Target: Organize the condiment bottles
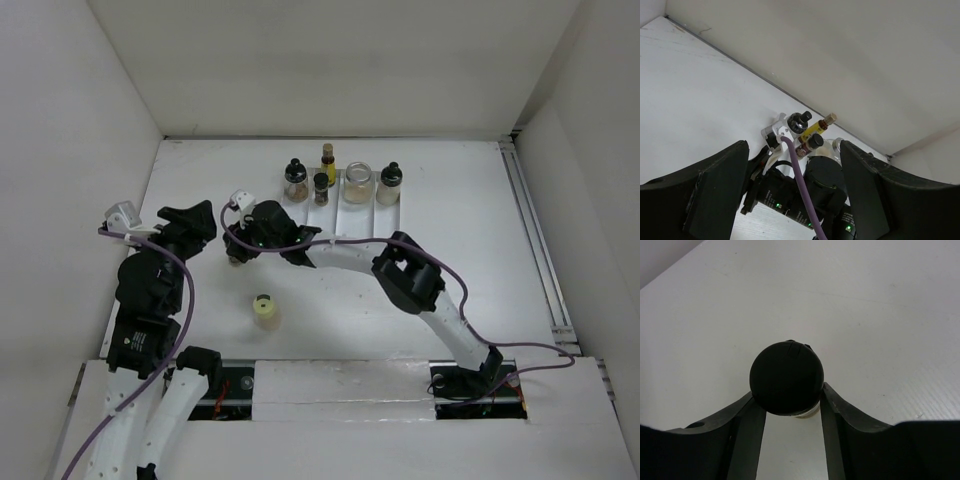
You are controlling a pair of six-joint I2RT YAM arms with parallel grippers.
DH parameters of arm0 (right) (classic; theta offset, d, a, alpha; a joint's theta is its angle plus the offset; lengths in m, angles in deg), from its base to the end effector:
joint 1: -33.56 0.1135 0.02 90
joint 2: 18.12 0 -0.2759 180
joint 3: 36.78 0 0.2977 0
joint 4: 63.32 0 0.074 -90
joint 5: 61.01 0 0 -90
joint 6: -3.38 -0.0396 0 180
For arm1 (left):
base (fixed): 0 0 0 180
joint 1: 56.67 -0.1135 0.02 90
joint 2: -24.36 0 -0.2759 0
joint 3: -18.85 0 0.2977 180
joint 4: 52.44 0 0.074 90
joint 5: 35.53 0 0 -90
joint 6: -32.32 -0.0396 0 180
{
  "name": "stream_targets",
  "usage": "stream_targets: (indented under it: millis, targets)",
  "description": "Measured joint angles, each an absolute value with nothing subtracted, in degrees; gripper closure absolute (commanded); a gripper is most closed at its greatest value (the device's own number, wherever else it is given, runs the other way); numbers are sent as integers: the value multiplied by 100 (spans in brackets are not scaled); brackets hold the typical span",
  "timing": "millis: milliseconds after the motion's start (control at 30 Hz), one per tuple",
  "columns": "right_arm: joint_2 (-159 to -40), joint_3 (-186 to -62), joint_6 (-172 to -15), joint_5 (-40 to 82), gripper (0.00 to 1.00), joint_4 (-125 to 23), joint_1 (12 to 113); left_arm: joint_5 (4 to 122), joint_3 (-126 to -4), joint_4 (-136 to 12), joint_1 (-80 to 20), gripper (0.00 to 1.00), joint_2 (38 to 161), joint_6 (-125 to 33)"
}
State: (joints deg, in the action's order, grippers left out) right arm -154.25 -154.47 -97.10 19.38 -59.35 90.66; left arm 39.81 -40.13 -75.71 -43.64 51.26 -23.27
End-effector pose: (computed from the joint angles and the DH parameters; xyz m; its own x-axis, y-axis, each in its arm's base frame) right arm 0.3235 0.5123 0.1674 -0.3694 -0.2409 -0.8975 -0.8588 0.4574 0.2307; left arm 0.1359 -0.0212 0.4136 0.1375 -0.5930 -0.7934 0.0633 0.8046 -0.5904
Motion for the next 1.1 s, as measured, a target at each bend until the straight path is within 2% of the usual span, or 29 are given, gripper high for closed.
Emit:
stream_targets:
  millis: [233, 467, 700, 867, 1100]
  targets:
    - [-14938, -14652, -9953, 2004, 55, -6469, 9066, 4090, -4011, -7549, -4364, 31, 5165, -2371]
    - [-12883, -12997, -10139, 2157, 55, -7124, 8870, 4455, -3910, -7374, -4364, 28, 5182, -2583]
    - [-11259, -11550, -10211, 2791, 55, -7916, 7899, 5351, -3867, -7189, -4364, 28, 5790, -2926]
    - [-11465, -10947, -10324, 3232, 55, -7798, 7261, 6020, -3867, -7191, -4364, 27, 6531, -3125]
    - [-12438, -11211, -10375, 3370, 55, -7352, 7149, 6414, -3869, -7265, -4364, 25, 6710, -3267]
